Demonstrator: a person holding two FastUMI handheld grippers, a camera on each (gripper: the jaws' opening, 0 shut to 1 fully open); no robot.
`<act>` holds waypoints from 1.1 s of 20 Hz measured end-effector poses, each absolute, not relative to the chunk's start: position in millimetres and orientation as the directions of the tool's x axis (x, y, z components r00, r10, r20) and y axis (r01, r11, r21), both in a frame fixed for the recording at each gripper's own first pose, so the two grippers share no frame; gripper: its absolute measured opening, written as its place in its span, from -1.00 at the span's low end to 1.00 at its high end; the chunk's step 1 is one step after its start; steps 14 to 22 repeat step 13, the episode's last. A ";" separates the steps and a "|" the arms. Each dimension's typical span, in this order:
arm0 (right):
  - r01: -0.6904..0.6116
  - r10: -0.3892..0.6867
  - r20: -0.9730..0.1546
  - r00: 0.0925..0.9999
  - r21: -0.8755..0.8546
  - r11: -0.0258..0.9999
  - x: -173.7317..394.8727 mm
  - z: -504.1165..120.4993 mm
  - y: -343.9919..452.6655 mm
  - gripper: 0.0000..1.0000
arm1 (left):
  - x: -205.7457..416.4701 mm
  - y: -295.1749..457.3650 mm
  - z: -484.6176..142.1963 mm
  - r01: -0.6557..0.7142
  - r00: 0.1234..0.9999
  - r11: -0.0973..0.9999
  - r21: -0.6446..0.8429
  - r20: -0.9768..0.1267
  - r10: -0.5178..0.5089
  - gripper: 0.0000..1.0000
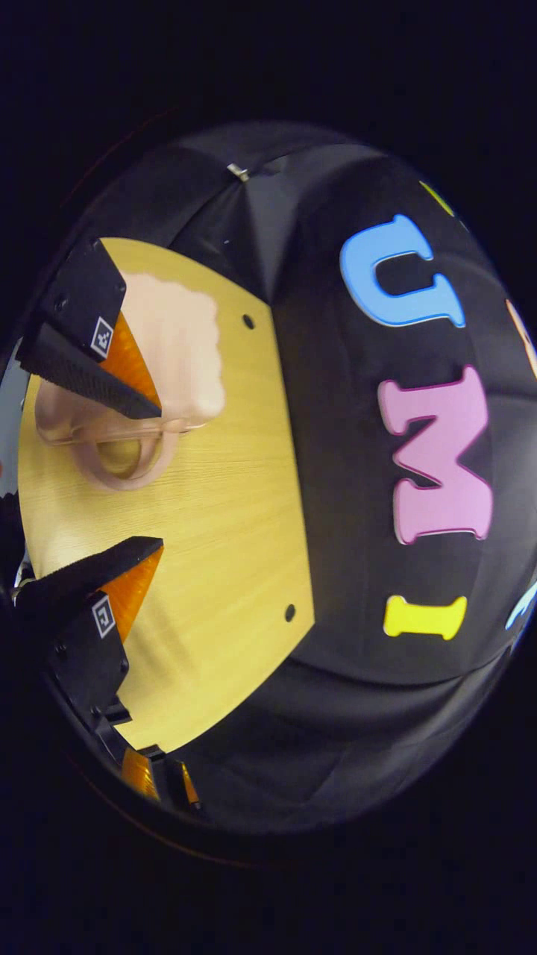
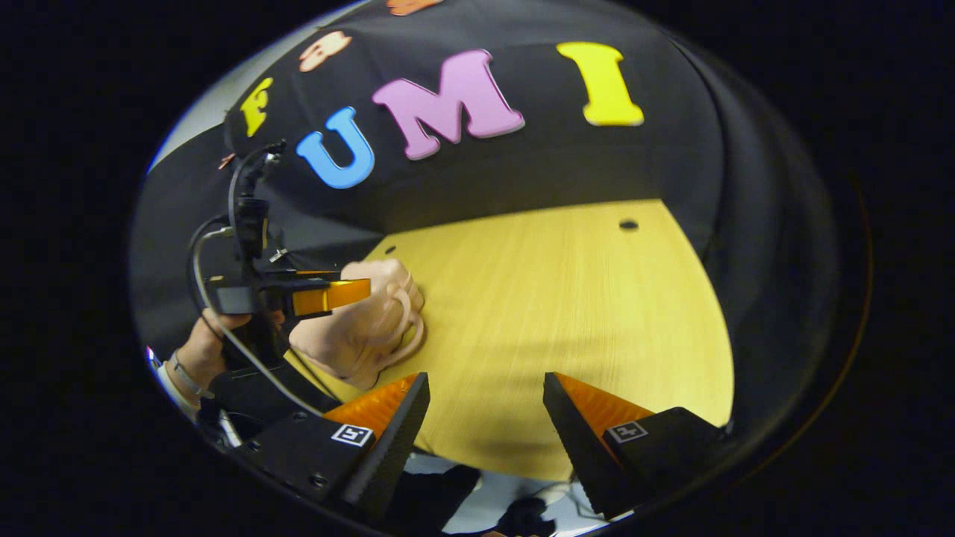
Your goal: First open the suitcase, pack the skin care products into it, and then close the suitcase.
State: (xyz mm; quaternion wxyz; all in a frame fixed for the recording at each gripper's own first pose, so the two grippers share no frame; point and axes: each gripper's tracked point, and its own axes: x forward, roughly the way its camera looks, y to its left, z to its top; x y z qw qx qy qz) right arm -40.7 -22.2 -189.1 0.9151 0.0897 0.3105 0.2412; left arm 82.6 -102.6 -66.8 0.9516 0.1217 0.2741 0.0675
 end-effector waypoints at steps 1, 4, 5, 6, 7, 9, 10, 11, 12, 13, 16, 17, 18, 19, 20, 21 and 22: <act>-0.399 0.482 -0.468 0.741 0.269 0.876 -23.7 -161.7 -20.1 0.94 | 83.3 -113.7 -25.1 -0.066 0.889 0.953 0.296 -0.416 0.190 0.94; -0.367 0.411 -0.273 0.870 0.199 0.909 11.9 -62.5 -13.1 0.93 | 73.2 -160.1 80.3 -0.078 0.976 0.960 0.270 -0.178 0.130 0.94; -0.352 0.386 -0.205 0.899 0.187 0.917 16.5 -32.1 -10.1 0.94 | 69.1 -174.4 105.6 -0.065 0.990 0.963 0.260 -0.101 0.094 0.94; -0.338 0.360 -0.137 0.923 0.161 0.927 18.0 -2.1 -9.7 0.94 | 65.6 -184.3 128.3 -0.058 0.998 0.963 0.261 -0.021 0.066 0.93; -0.319 0.332 -0.094 0.939 0.128 0.939 18.8 16.5 -11.2 0.94 | 61.8 -191.7 142.2 -0.051 0.999 0.963 0.265 0.028 0.045 0.93; -0.277 0.278 -0.005 0.960 0.082 0.957 13.1 46.3 -13.1 0.93 | 47.7 -195.1 160.5 -0.033 0.998 0.971 0.236 0.067 0.018 0.93; -0.261 0.261 0.019 0.965 0.074 0.962 6.8 52.0 -12.5 0.92 | 43.1 -201.0 161.6 -0.007 0.998 0.977 0.212 0.069 -0.007 0.93; -0.254 0.252 0.031 0.967 0.069 0.965 2.1 57.1 -10.2 0.92 | 38.0 -207.1 162.9 0.009 0.997 0.982 0.190 0.071 -0.023 0.90; -0.243 0.241 0.036 0.970 0.059 0.968 0.3 60.0 -9.4 0.93 | 39.4 -208.5 159.3 0.026 0.997 0.985 0.168 0.064 -0.037 0.97; -0.225 0.223 0.043 0.974 0.046 0.973 -2.2 62.2 -10.5 0.92 | 41.6 -207.2 157.3 0.035 0.997 0.989 0.142 0.058 -0.043 0.97; -0.225 0.223 0.043 0.974 0.046 0.973 -2.2 62.2 -10.5 0.92 | 41.6 -207.2 157.3 0.035 0.997 0.989 0.142 0.058 -0.043 0.97; -0.225 0.223 0.043 0.974 0.046 0.973 -2.2 62.2 -10.5 0.92 | 41.6 -207.2 157.3 0.035 0.997 0.989 0.142 0.058 -0.043 0.97; -0.225 0.223 0.043 0.974 0.046 0.973 -2.2 62.2 -10.5 0.92 | 41.6 -207.2 157.3 0.035 0.997 0.989 0.142 0.058 -0.043 0.97; -0.225 0.223 0.043 0.974 0.046 0.973 -2.2 62.2 -10.5 0.92 | 41.6 -207.2 157.3 0.035 0.997 0.989 0.142 0.058 -0.043 0.97; -0.225 0.223 0.043 0.974 0.046 0.973 -2.2 62.2 -10.5 0.92 | 41.6 -207.2 157.3 0.035 0.997 0.989 0.142 0.058 -0.043 0.97; -0.225 0.223 0.043 0.974 0.046 0.973 -2.2 62.2 -10.5 0.92 | 41.6 -207.2 157.3 0.035 0.997 0.989 0.142 0.058 -0.043 0.97; -0.225 0.223 0.043 0.974 0.046 0.973 -2.2 62.2 -10.5 0.92 | 41.6 -207.2 157.3 0.035 0.997 0.989 0.142 0.058 -0.043 0.97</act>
